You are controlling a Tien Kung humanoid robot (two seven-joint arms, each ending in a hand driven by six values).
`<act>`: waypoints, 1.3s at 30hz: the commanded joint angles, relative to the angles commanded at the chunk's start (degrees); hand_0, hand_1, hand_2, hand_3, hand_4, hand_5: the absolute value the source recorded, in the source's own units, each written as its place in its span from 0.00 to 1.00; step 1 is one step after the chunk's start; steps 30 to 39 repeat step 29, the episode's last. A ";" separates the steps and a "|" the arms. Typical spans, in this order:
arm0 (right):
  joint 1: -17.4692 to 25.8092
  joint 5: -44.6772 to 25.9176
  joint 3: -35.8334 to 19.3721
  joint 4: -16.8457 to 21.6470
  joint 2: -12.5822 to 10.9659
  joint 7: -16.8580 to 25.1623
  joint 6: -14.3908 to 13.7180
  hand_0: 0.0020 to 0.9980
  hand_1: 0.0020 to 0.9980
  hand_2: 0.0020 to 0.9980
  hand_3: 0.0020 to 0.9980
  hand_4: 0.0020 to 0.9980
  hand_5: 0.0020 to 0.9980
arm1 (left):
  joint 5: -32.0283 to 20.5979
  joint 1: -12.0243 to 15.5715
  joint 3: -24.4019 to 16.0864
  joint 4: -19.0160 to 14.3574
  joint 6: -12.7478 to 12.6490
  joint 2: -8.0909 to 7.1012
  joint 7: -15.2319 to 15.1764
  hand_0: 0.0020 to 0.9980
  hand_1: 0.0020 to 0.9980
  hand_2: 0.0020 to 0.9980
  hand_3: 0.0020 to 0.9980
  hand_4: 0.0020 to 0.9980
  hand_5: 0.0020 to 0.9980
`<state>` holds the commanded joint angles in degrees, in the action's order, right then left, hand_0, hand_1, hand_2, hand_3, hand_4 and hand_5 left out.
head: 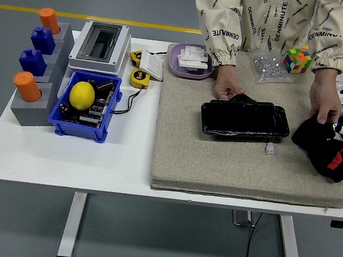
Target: Pick the rag up,wipe the panel,place it on the desk
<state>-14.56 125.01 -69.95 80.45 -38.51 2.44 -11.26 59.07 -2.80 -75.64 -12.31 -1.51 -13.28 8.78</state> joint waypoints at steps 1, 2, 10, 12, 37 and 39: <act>0.32 0.59 -0.22 0.26 -0.29 0.57 -0.31 0.63 0.61 0.68 0.65 1.00 0.53 | 0.03 -0.01 -0.04 0.00 0.00 0.00 0.00 0.60 0.64 0.64 0.56 0.63 0.44; 0.66 1.38 -0.45 0.52 -0.56 1.22 -0.77 0.63 0.61 0.68 0.65 1.00 0.53 | 0.04 -0.05 -0.05 0.00 0.00 0.00 0.00 0.60 0.64 0.64 0.56 0.63 0.44; 1.67 4.99 -1.48 0.03 -0.73 5.29 -4.98 0.63 0.62 0.67 0.64 1.00 0.52 | -0.04 -0.40 0.10 -0.17 0.01 0.08 -0.04 0.60 0.64 0.64 0.56 0.63 0.44; 1.71 4.99 -1.91 -0.47 -0.42 5.79 -5.84 0.63 0.62 0.67 0.64 1.00 0.52 | -0.04 -0.41 0.10 -0.15 0.02 0.08 -0.03 0.60 0.64 0.64 0.56 0.63 0.44; 3.13 -28.30 -4.47 -3.92 1.08 3.30 3.23 0.63 0.62 0.67 0.61 1.00 0.51 | 0.13 -0.32 -0.33 -0.11 0.03 0.18 -0.02 0.60 0.64 0.64 0.56 0.63 0.44; 3.13 -28.30 -4.47 -3.92 1.08 3.30 3.23 0.63 0.62 0.67 0.61 1.00 0.51 | 0.13 -0.32 -0.33 -0.11 0.03 0.18 -0.02 0.60 0.64 0.64 0.56 0.63 0.44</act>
